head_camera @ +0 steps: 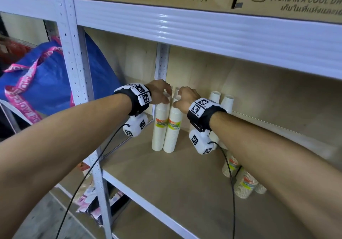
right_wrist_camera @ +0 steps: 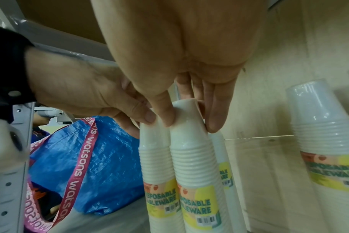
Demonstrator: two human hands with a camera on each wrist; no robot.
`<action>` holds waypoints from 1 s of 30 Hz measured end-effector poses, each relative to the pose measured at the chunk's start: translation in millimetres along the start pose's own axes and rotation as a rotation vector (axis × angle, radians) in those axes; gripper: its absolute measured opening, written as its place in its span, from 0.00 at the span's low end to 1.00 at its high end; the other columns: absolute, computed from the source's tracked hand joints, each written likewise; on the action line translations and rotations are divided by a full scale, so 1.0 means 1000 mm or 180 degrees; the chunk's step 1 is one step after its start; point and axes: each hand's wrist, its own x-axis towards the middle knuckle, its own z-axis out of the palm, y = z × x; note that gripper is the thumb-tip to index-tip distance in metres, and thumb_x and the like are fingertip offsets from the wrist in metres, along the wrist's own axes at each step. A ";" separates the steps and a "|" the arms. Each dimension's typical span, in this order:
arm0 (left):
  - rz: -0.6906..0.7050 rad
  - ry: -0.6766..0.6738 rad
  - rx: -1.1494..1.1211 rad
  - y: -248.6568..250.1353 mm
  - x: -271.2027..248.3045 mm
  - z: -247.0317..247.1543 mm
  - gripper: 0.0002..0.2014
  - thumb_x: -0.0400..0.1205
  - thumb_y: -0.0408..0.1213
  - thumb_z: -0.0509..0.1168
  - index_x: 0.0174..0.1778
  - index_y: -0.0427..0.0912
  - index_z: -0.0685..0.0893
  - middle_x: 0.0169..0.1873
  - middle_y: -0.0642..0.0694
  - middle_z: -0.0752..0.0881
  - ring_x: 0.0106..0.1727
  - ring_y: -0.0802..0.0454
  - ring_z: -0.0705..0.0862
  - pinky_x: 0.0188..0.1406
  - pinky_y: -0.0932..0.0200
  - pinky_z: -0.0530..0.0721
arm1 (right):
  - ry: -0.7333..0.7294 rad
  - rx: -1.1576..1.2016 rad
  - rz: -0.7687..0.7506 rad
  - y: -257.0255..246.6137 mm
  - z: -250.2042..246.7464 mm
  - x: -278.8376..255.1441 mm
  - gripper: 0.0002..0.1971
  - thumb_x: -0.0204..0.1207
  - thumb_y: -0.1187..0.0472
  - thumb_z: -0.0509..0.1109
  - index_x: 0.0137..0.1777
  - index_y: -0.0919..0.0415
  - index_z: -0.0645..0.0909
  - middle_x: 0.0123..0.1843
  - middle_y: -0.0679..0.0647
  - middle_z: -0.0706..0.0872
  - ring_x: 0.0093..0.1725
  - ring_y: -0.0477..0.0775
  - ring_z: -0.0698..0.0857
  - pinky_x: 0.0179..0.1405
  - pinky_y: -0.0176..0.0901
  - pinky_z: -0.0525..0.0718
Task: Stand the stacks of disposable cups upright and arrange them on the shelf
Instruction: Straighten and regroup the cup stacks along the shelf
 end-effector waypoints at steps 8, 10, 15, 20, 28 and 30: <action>0.0201 -0.0082 0.0002 0.012 0.007 -0.003 0.18 0.79 0.38 0.69 0.66 0.47 0.83 0.65 0.44 0.81 0.57 0.47 0.80 0.49 0.58 0.78 | 0.0080 0.0037 0.0048 0.014 -0.015 -0.011 0.22 0.73 0.60 0.74 0.67 0.62 0.78 0.59 0.55 0.84 0.57 0.57 0.84 0.42 0.40 0.73; 0.0237 -0.0113 -0.0022 0.019 0.012 -0.003 0.18 0.79 0.38 0.70 0.66 0.48 0.83 0.65 0.46 0.80 0.55 0.47 0.81 0.48 0.59 0.79 | 0.0084 0.0017 0.0140 0.020 -0.020 -0.013 0.20 0.73 0.58 0.75 0.64 0.62 0.79 0.56 0.55 0.83 0.52 0.57 0.83 0.41 0.42 0.76; 0.0406 -0.0239 -0.0104 0.042 0.028 0.002 0.17 0.79 0.37 0.70 0.65 0.46 0.84 0.61 0.46 0.81 0.55 0.46 0.82 0.47 0.54 0.84 | 0.0105 -0.0066 0.0374 0.036 -0.031 -0.017 0.21 0.71 0.55 0.76 0.60 0.64 0.80 0.55 0.58 0.83 0.50 0.58 0.84 0.43 0.44 0.83; 0.0601 -0.0275 -0.0282 0.065 0.047 0.012 0.15 0.79 0.34 0.71 0.62 0.41 0.86 0.58 0.43 0.82 0.52 0.46 0.82 0.39 0.58 0.83 | 0.0176 -0.0069 0.0588 0.060 -0.047 -0.021 0.19 0.69 0.55 0.78 0.56 0.64 0.82 0.52 0.57 0.85 0.44 0.55 0.82 0.29 0.38 0.74; 0.0856 -0.0323 -0.0194 0.099 0.074 0.029 0.17 0.79 0.35 0.71 0.65 0.43 0.84 0.65 0.44 0.80 0.63 0.46 0.80 0.54 0.57 0.81 | 0.0289 -0.0048 0.0892 0.095 -0.062 -0.027 0.28 0.68 0.53 0.77 0.67 0.61 0.77 0.64 0.58 0.81 0.59 0.58 0.83 0.44 0.40 0.76; 0.0876 -0.0334 -0.0195 0.106 0.081 0.034 0.18 0.80 0.35 0.71 0.66 0.44 0.83 0.67 0.43 0.79 0.64 0.45 0.80 0.57 0.56 0.82 | 0.0280 -0.0059 0.0984 0.101 -0.067 -0.028 0.26 0.68 0.53 0.78 0.64 0.62 0.79 0.63 0.58 0.82 0.58 0.59 0.84 0.43 0.41 0.79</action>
